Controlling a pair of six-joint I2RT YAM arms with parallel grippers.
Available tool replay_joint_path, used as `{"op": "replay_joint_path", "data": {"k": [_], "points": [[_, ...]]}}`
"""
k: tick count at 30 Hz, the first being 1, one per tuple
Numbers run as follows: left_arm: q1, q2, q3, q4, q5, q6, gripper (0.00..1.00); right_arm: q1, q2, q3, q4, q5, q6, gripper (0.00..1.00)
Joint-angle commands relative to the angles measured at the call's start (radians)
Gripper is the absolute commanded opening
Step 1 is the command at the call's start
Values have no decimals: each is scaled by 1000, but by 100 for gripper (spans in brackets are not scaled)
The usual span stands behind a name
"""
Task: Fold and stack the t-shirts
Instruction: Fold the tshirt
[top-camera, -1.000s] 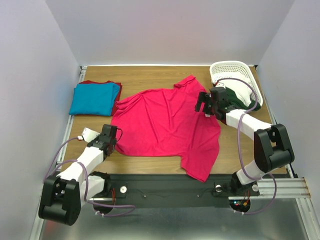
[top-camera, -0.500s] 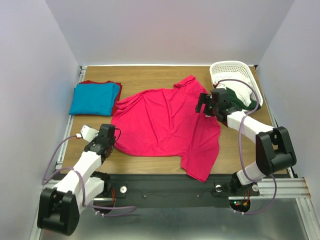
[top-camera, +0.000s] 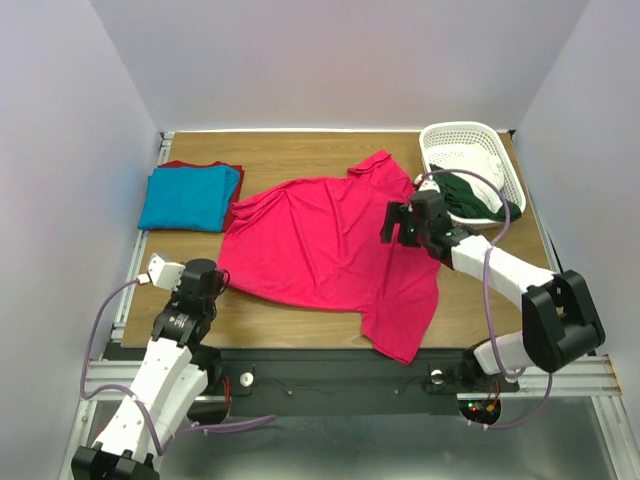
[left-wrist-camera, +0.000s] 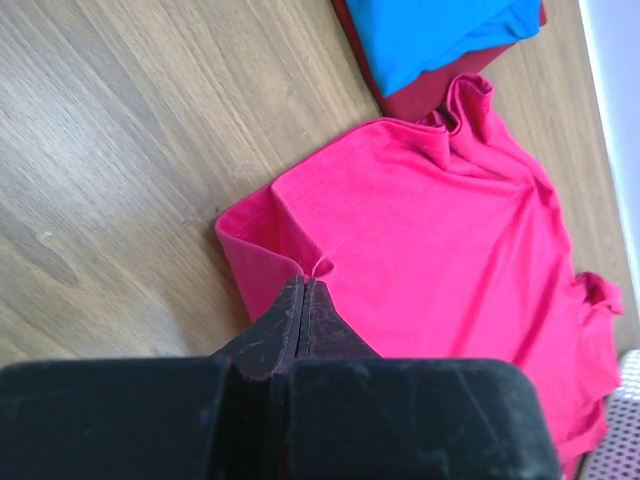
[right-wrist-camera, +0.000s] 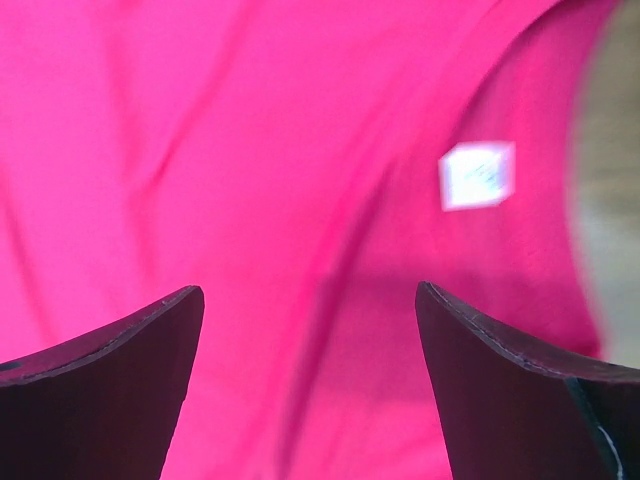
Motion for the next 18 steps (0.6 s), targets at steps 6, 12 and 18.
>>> {"op": "replay_joint_path", "data": {"k": [6, 12, 18], "points": [[4, 93, 27, 139, -5, 234, 0, 223, -170, -119, -251, 65, 163, 92], [4, 168, 70, 228, 25, 365, 0, 368, -260, -142, -442, 133, 335, 92], [4, 207, 88, 268, 60, 428, 0, 481, -335, -157, -649, 160, 499, 91]]}}
